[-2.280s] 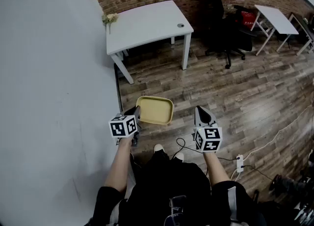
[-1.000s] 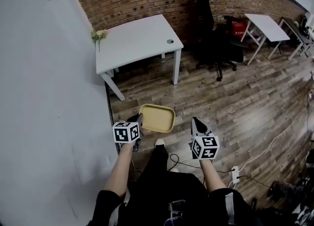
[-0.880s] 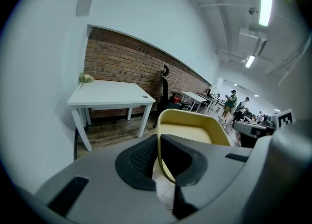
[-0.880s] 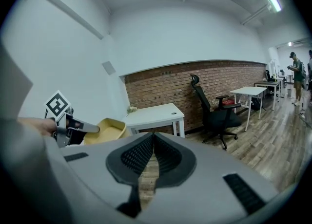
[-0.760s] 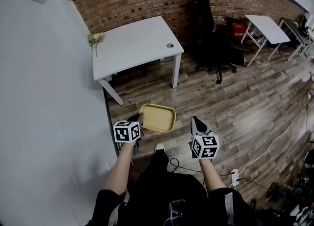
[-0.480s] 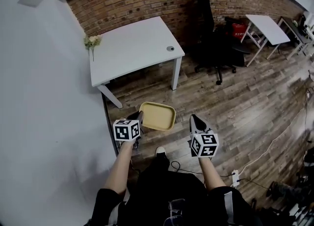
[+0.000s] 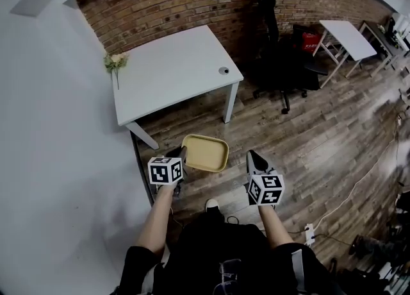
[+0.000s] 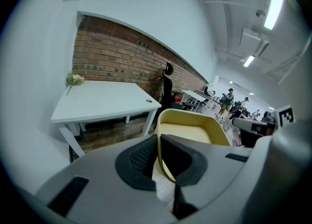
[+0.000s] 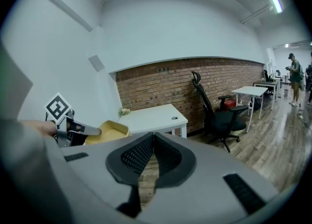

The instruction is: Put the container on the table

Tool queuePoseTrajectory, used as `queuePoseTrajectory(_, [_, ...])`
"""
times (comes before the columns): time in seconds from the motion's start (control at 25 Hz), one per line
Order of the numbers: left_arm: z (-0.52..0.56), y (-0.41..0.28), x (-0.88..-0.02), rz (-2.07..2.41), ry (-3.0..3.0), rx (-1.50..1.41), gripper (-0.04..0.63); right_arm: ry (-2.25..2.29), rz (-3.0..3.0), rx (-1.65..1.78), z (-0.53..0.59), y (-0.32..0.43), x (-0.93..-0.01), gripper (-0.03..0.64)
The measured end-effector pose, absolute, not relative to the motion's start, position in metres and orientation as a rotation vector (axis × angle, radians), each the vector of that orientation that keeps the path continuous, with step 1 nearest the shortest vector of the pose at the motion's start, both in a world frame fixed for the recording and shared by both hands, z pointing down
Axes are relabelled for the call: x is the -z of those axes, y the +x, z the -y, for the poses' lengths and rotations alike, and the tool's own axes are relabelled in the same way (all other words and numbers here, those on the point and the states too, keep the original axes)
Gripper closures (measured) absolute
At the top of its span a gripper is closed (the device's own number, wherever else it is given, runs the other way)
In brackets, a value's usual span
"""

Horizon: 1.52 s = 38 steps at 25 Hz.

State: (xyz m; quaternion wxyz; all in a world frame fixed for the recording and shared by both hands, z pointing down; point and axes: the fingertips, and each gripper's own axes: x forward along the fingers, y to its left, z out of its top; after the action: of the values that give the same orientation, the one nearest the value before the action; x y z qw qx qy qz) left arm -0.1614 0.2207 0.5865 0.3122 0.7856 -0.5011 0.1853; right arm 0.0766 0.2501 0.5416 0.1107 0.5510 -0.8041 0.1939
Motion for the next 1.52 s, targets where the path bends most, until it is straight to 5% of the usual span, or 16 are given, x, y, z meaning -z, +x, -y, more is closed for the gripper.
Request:
queuePoseTrajectory(0.84, [-0.170,-0.190,-0.609,1.305,2.034,-0.522,0.566,1.592,2.354,-0.613,-0.195,0.046,-0.559,0.592])
queuePoseTrajectory(1.52, [-0.043,-0.172,-0.602,1.371,2.006,-0.520,0.566,1.510,2.444,-0.638,-0.047,0.055,-0.557,0.592])
